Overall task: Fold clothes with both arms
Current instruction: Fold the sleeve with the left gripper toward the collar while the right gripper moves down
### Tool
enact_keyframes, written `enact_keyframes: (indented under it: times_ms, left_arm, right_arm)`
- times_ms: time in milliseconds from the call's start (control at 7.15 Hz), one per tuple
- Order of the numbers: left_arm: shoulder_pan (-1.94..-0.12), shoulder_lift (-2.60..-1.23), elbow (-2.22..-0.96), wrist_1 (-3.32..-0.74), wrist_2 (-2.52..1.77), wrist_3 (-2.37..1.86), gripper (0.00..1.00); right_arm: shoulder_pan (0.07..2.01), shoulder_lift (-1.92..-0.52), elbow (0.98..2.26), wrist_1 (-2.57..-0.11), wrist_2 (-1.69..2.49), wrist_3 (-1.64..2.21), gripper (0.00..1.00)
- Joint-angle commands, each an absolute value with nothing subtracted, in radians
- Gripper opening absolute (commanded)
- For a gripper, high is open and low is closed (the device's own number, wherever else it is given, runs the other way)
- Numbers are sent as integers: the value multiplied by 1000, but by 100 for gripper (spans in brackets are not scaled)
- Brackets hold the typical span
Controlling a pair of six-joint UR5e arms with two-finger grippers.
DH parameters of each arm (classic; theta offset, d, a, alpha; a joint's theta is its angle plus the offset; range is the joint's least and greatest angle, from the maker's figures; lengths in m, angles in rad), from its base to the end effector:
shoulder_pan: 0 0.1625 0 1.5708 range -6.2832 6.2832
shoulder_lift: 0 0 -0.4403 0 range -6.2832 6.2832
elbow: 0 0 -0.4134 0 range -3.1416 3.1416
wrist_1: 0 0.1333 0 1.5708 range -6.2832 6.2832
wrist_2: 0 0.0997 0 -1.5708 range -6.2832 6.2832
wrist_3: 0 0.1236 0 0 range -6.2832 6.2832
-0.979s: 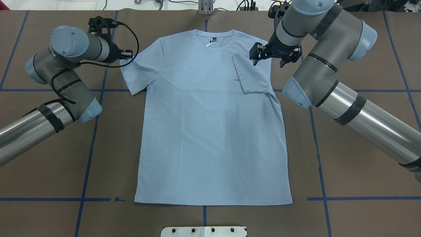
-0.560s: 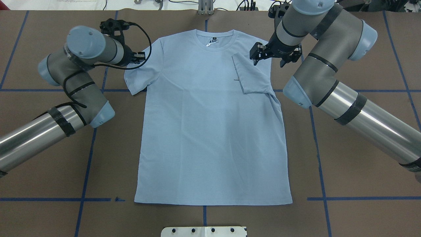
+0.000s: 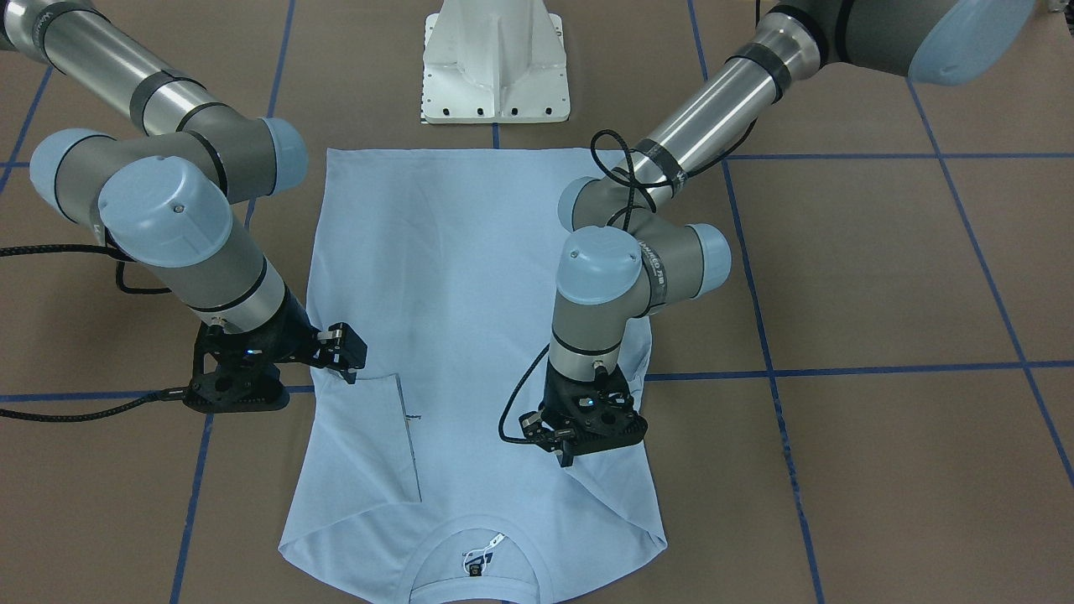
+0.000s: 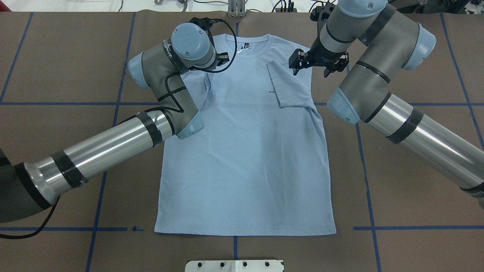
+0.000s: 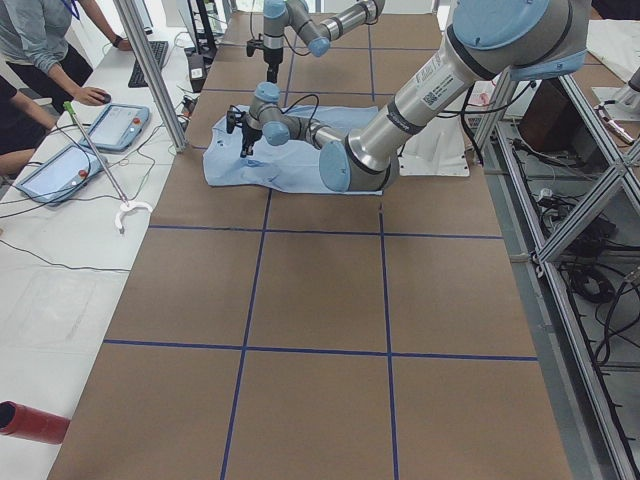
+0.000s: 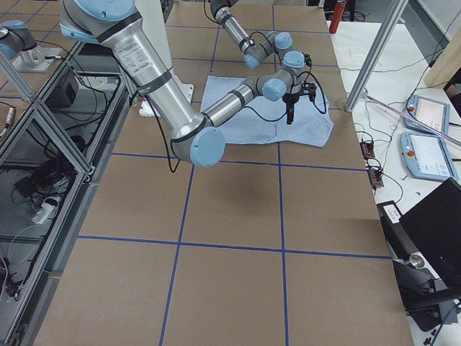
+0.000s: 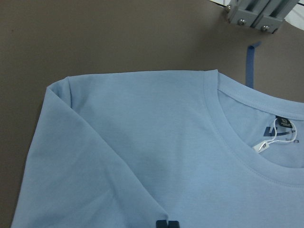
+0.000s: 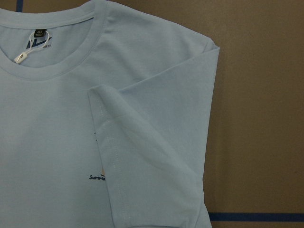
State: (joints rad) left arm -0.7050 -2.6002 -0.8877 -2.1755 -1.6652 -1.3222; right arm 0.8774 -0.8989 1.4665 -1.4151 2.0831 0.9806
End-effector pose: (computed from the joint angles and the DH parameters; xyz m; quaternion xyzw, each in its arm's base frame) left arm 0.6251 -0.6916 0.2394 0.1726 0.4255 -0.1799 0.8699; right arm -0.4354 -0.6377 0.2996 0.0532 -0.4129 0.0408 0.9083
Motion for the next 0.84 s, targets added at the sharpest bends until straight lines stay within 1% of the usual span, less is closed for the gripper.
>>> enact_keyframes:
  times_ms: [0, 560, 700]
  left_arm:
    - [-706, -2609, -874, -2180, -1657, -1304, 99]
    - [-739, -2600, -905, -2229, -1680, -1301, 100]
    - [-742, -2533, -987, -2223, -1753, -1298, 100]
  right_arm:
    - [877, -900, 1465, -1414, 2083, 982, 100]
    - [877, -897, 1451, -1411, 2083, 980, 100]
    - [877, -899, 1451, -1408, 2086, 980, 100]
